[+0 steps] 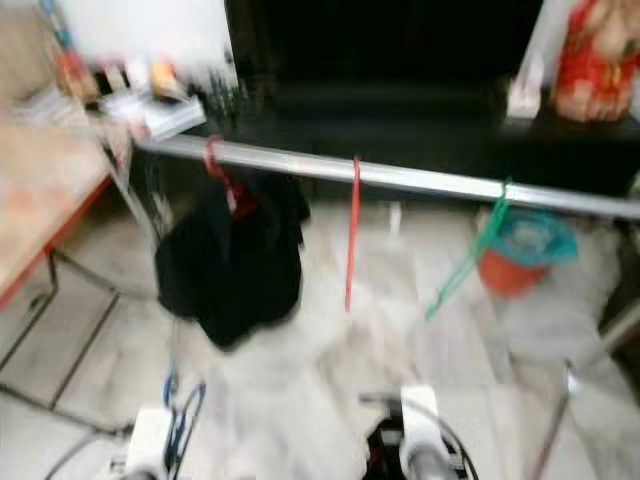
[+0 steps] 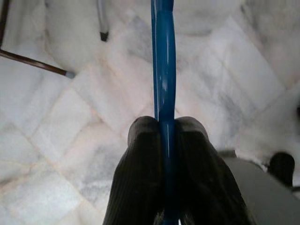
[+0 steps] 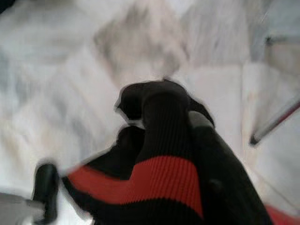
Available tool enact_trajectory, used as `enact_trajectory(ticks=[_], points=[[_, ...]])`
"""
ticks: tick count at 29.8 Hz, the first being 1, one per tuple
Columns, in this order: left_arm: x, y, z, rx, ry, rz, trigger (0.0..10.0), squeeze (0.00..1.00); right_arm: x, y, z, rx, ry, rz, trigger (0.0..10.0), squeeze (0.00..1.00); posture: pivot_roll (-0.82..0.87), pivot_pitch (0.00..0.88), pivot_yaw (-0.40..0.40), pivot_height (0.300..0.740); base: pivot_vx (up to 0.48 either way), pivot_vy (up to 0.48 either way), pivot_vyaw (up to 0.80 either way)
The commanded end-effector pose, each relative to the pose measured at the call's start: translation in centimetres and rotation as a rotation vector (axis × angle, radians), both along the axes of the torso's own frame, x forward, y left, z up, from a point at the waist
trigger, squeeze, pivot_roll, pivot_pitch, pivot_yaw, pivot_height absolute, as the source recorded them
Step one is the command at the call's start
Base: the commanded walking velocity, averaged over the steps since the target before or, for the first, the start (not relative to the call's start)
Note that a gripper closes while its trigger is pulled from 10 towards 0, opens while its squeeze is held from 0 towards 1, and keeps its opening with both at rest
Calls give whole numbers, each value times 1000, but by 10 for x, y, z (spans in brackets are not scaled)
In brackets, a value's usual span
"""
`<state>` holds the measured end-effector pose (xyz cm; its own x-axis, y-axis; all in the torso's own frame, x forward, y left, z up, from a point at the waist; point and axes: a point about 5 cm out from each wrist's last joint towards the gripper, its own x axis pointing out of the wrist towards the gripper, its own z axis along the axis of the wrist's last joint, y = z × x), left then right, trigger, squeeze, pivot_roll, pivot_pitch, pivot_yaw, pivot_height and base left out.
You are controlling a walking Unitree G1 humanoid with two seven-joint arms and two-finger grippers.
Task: Hang hanger
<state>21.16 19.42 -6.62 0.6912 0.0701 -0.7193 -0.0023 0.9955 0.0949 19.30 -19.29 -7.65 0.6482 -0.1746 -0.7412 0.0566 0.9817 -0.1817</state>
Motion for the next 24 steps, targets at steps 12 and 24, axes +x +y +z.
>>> enact_trajectory(ticks=[12, 24], points=[[0, 2, 1, 19, -2, -10, 10000, 0, -2, 5, -2, 22, 6, -11, 10000, 0, -13, 0, 25, 740, -322, 0, 0], [1, 3, 1, 21, -2, -8, 10000, 0, -3, 4, -2, 14, 16, 0, 10000, 0, -10, 0, 24, 740, -312, 0, -279]])
